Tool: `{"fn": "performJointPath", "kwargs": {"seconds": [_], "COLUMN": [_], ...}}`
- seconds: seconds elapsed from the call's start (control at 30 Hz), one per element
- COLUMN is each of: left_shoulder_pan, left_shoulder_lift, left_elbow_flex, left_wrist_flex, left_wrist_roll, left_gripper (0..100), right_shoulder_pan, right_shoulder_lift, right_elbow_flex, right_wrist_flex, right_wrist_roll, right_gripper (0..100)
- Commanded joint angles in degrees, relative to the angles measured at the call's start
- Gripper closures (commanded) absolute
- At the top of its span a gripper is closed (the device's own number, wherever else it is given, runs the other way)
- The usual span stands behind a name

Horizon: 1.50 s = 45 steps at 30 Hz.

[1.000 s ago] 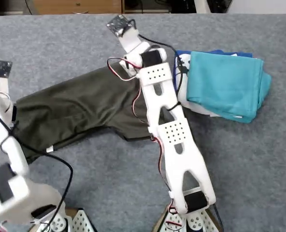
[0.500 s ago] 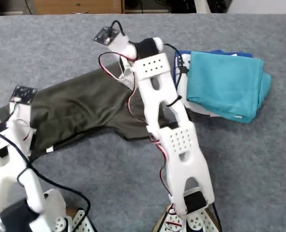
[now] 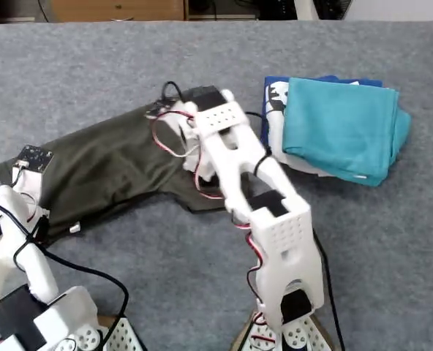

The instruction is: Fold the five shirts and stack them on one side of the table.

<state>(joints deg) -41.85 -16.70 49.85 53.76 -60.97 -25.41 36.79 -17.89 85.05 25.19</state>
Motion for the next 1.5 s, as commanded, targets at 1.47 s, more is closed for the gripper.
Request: {"fn": "performJointPath", "kwargs": {"seconds": [1.47], "left_shoulder_pan": [-0.1], "left_shoulder_lift": [-21.1], "left_elbow_flex": [-5.4], "left_wrist_flex": [22.2], "left_wrist_roll": [-3.5], "left_gripper": [98], "right_shoulder_pan": [-4.9], "right_shoulder_lift": [-31.6], "right_elbow_flex": [36.3], "right_wrist_flex": [-9.0], "right_wrist_roll": [34.6], "right_gripper": [84.5]}}
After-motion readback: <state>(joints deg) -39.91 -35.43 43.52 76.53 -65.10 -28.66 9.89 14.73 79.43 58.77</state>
